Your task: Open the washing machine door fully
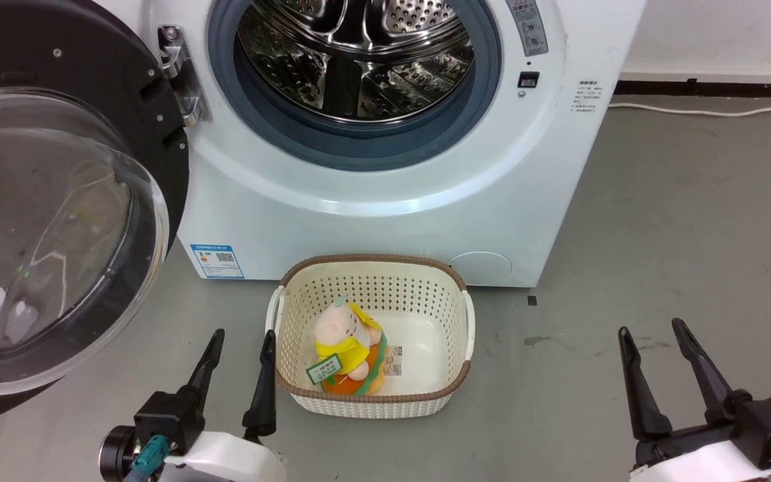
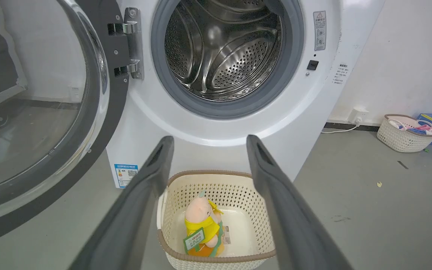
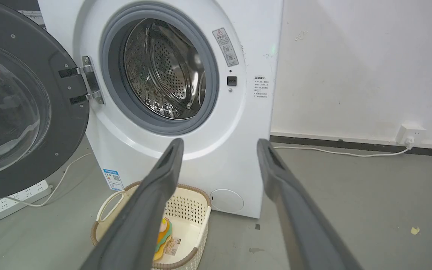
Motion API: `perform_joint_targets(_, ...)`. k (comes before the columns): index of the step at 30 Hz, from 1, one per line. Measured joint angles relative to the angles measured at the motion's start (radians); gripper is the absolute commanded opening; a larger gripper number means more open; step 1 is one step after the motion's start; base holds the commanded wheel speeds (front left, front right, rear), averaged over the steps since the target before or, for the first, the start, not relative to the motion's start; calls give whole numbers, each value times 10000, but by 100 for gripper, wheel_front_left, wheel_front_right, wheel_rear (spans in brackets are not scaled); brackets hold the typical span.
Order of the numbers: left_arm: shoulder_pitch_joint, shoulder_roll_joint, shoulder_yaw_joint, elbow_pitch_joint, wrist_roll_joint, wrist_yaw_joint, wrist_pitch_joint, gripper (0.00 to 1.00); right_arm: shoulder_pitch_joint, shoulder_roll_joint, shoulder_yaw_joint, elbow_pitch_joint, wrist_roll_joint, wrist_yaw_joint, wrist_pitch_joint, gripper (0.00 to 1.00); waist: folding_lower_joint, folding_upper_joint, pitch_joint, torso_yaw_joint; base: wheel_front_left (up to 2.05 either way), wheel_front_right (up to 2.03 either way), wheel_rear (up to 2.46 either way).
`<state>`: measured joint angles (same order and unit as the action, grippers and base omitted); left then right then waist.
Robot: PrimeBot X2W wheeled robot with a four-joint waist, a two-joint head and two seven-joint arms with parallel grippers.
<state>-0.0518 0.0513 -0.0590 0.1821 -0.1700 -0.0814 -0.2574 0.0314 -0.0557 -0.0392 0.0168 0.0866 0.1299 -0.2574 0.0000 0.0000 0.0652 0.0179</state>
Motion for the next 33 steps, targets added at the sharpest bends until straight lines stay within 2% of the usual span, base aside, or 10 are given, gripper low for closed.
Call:
perform_joint_targets(13, 13, -4, -130, -82, -27, -38, 0, 100, -3, 2, 6, 125, 21, 0, 0, 100, 0, 1, -100, 90, 0, 0, 0)
perform_joint_targets(14, 16, -10, -138, -82, -35, -54, 12, 0, -2, 0, 8, 127, 17, 0, 2, 0, -1, 0, -101, 91, 0, 0, 0)
perform_joint_targets(33, 15, -13, -102, -228, 102, 0, 290, 0, -3, 0, 44, 113, -33, 0, 280, 0, 1, 0, -170, 59, 0, 0, 0)
